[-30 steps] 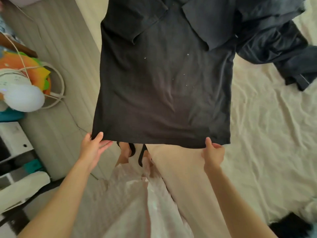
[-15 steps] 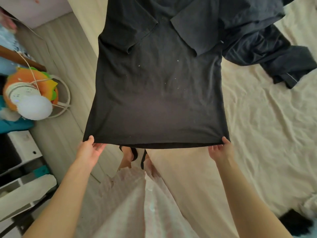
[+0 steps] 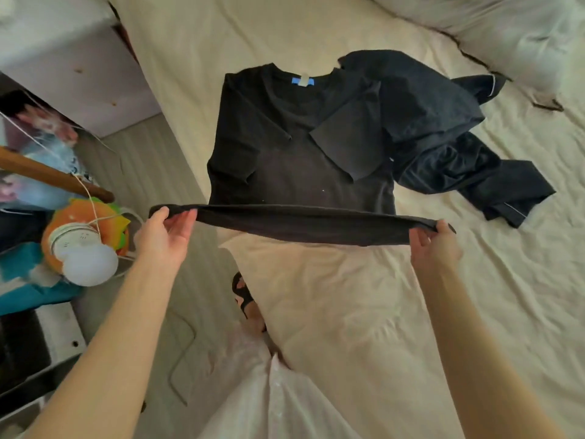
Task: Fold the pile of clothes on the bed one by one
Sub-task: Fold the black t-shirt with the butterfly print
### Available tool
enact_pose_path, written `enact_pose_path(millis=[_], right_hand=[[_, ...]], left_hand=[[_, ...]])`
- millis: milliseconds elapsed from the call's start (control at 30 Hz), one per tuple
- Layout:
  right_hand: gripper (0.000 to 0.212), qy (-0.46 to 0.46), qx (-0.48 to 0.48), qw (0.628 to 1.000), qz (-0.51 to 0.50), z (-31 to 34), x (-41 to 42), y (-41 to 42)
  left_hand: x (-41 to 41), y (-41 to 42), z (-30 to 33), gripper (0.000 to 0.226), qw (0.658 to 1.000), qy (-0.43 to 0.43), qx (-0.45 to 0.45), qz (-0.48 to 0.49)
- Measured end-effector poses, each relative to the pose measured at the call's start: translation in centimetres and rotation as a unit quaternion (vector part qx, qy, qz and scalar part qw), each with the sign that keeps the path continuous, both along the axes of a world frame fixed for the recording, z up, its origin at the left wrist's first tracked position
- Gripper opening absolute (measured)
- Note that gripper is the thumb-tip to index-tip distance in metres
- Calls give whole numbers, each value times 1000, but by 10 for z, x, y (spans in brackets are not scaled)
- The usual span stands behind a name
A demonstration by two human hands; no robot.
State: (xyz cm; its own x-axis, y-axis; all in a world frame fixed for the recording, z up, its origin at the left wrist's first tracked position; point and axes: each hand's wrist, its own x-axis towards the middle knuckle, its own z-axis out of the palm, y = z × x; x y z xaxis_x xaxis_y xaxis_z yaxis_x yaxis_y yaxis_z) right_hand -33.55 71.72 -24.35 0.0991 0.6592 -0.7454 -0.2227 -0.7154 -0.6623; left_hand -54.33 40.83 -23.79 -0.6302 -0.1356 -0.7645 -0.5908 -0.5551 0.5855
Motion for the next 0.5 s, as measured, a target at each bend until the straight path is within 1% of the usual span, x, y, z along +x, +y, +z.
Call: enact_pose_path(millis=[167,300,367,433,500], right_hand=[[12,64,32,997,24,13,-73,53],[7,87,37,996,3,18,-130,89],[4,88,36,995,5,17,-159,107],[8,84,42,995,15,14,-191,127],[17,90,50,994,26,8,-224,148]], left_hand=[[-73,51,9,8,998,28,62,21],[-129,90,13,26,996,24,84,10],[-158,110,13,29,996,19,90,5],[-189,130,11,25,995,20,94,0],[-220,152,4,18,994,31,102,-7]])
